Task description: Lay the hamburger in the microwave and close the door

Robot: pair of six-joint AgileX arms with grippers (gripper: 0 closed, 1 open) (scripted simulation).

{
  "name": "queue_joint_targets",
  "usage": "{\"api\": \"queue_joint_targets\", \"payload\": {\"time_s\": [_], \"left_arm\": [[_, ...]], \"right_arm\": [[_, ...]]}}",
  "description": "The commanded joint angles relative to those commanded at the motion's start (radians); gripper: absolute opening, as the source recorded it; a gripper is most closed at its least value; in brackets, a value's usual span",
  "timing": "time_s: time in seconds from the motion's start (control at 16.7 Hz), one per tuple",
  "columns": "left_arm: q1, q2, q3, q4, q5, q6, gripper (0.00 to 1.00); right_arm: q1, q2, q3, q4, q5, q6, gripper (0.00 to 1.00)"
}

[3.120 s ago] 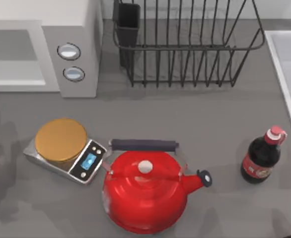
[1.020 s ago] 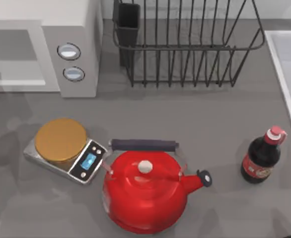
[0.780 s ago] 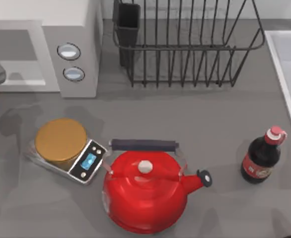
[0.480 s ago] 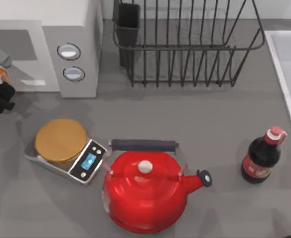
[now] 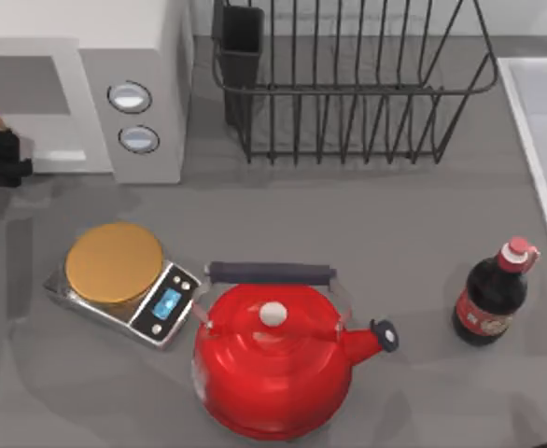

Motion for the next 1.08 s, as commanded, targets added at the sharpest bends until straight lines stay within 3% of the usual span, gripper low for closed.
{"api": "queue_joint_targets", "payload": {"time_s": [0.24, 0.66, 1.08], "left_arm": [[0.021, 0.013, -0.036, 0.129, -0.003, -0.124, 0.0], [0.017, 0.021, -0.022, 0.127, -0.006, -0.129, 0.0], [-0.006, 0.2, 0.271, 0.013, -0.031, -0.142, 0.0]], "right_arm": [[0.0, 0.0, 0.0, 0.0, 0.0, 0.0, 1.0], [0.0, 0.0, 0.0, 0.0, 0.0, 0.0, 1.0], [0.0, 0.0, 0.0, 0.0, 0.0, 0.0, 1.0]]}}
